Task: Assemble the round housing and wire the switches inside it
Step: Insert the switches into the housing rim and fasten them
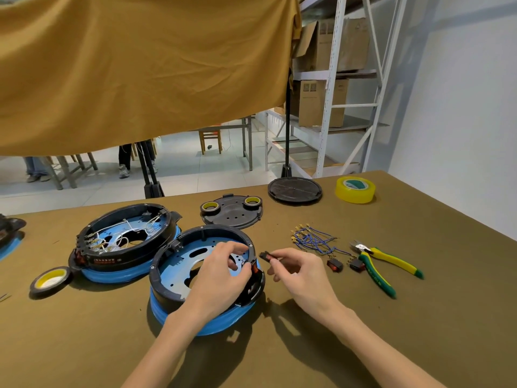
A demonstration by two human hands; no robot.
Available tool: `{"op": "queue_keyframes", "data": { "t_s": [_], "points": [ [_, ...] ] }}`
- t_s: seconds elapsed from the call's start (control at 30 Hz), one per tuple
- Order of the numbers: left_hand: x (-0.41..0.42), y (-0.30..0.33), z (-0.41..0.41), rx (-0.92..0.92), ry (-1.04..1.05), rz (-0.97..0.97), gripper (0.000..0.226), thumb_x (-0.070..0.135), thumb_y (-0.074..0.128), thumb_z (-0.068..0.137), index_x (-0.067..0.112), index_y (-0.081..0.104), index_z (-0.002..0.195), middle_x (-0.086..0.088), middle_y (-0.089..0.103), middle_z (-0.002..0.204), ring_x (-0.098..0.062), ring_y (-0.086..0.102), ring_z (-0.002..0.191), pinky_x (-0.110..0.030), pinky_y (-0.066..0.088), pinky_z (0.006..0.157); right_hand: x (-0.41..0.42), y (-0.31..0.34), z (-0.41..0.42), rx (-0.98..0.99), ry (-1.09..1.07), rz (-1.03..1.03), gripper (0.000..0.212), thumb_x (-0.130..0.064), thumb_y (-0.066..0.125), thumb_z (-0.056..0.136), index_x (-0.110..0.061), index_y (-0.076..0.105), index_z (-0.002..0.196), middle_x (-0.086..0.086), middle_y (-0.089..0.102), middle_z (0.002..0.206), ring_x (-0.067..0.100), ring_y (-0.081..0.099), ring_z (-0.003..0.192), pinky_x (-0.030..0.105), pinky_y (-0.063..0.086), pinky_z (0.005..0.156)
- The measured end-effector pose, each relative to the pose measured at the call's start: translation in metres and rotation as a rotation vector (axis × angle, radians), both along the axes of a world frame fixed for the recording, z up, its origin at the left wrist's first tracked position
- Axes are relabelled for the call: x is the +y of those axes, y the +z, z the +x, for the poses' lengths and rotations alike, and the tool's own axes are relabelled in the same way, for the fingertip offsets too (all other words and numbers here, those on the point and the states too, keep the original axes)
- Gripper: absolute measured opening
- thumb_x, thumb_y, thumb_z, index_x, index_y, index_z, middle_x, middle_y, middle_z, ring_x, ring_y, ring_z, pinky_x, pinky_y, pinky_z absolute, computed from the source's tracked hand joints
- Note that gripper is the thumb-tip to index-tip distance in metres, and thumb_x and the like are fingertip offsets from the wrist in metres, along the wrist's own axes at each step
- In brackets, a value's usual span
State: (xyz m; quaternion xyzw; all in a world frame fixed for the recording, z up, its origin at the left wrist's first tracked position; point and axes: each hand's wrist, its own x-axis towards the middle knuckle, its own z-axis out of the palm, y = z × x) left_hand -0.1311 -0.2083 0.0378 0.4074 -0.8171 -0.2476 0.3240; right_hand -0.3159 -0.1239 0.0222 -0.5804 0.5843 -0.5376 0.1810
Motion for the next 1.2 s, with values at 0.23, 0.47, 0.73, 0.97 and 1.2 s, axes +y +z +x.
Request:
{"op": "queue_keyframes", "data": {
  "t_s": [0.23, 0.47, 0.73, 0.97, 1.2],
  "points": [
    [0.004, 0.006, 0.008, 0.035, -0.104, -0.004, 0.021, 0.026, 0.064, 0.099, 0.034, 0.075, 0.115, 0.021, 0.069, 0.100, -0.004, 0.062, 0.098, -0.017, 0.051, 0.080, -0.004, -0.007, 0.010, -0.345, 0.164, 0.006, 0.022, -0.009, 0.076, 0.092, -0.016, 0.077, 0.112, 0.004, 0.080, 0.090, 0.022, 0.077, 0.084, 0.026, 0.061, 0.075],
    [0.001, 0.006, 0.007, 0.009, -0.122, 0.033, 0.019, 0.026, 0.064, 0.100, 0.036, 0.076, 0.111, 0.019, 0.066, 0.102, -0.002, 0.060, 0.098, -0.021, 0.051, 0.084, -0.004, -0.019, 0.008, -0.384, 0.154, 0.043, 0.019, -0.007, 0.074, 0.093, -0.011, 0.075, 0.112, 0.008, 0.079, 0.087, 0.021, 0.076, 0.078, 0.030, 0.059, 0.072],
    [0.002, 0.008, 0.009, 0.061, -0.168, 0.053, 0.021, 0.025, 0.061, 0.102, 0.036, 0.076, 0.112, 0.019, 0.065, 0.104, -0.005, 0.059, 0.106, -0.028, 0.052, 0.091, 0.000, -0.019, 0.012, -0.376, 0.189, 0.004, 0.023, -0.019, 0.076, 0.090, -0.014, 0.074, 0.113, 0.006, 0.079, 0.091, 0.024, 0.077, 0.085, 0.027, 0.061, 0.074],
    [0.001, 0.008, 0.012, 0.101, -0.209, 0.075, 0.023, 0.024, 0.064, 0.100, 0.038, 0.077, 0.113, 0.023, 0.065, 0.103, -0.007, 0.061, 0.108, -0.032, 0.052, 0.093, 0.004, -0.017, 0.015, -0.359, 0.197, 0.012, 0.021, -0.007, 0.075, 0.092, -0.012, 0.070, 0.111, 0.005, 0.079, 0.092, 0.024, 0.077, 0.085, 0.028, 0.062, 0.076],
    [0.001, 0.009, 0.012, 0.089, -0.213, 0.090, 0.023, 0.025, 0.064, 0.100, 0.039, 0.077, 0.112, 0.020, 0.063, 0.108, -0.003, 0.058, 0.112, -0.032, 0.052, 0.096, 0.005, -0.014, 0.019, -0.315, 0.168, 0.011, 0.021, -0.006, 0.076, 0.090, -0.012, 0.069, 0.109, 0.002, 0.079, 0.091, 0.020, 0.076, 0.084, 0.026, 0.061, 0.075]
  ]
}}
